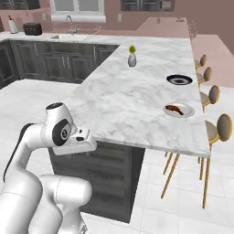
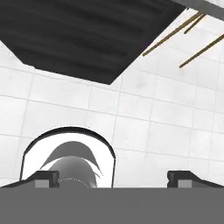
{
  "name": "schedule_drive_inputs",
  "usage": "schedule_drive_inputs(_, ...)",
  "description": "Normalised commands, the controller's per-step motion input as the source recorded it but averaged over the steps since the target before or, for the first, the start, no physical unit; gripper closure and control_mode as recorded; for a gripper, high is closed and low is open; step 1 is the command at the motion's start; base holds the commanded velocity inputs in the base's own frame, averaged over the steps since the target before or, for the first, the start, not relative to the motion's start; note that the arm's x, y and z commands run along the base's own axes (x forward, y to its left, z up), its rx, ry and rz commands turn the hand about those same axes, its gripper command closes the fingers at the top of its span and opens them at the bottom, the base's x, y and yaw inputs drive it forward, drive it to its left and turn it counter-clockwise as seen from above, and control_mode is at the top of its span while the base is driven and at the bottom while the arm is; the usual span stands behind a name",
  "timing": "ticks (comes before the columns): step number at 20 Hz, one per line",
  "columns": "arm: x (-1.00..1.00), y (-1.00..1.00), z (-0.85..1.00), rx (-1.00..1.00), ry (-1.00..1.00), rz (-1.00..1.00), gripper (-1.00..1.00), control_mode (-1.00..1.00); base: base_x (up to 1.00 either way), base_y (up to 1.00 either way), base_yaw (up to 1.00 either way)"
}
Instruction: Take the chicken drumsticks from the pan and place one on each plate on the dining counter.
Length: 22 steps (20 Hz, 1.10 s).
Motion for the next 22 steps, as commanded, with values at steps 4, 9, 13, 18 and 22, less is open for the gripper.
schedule_drive_inputs(4, 0.00, 0.00, 0.00, 0.00, 0.00, 0.00, -1.00, 1.00, -0.19, 0.92, 0.63)
schedule_drive_inputs(9, 0.00, 0.00, 0.00, 0.00, 0.00, 0.00, -1.00, 1.00, 0.28, 1.00, 0.08)
schedule_drive_inputs(13, 0.00, 0.00, 0.00, 0.00, 0.00, 0.00, -1.00, 1.00, 0.55, 1.00, 0.00)
schedule_drive_inputs(18, 0.00, 0.00, 0.00, 0.00, 0.00, 0.00, -1.00, 1.00, 0.71, 1.00, 0.00)
schedule_drive_inputs(22, 0.00, 0.00, 0.00, 0.00, 0.00, 0.00, -1.00, 1.00, 0.78, 1.00, 0.00)
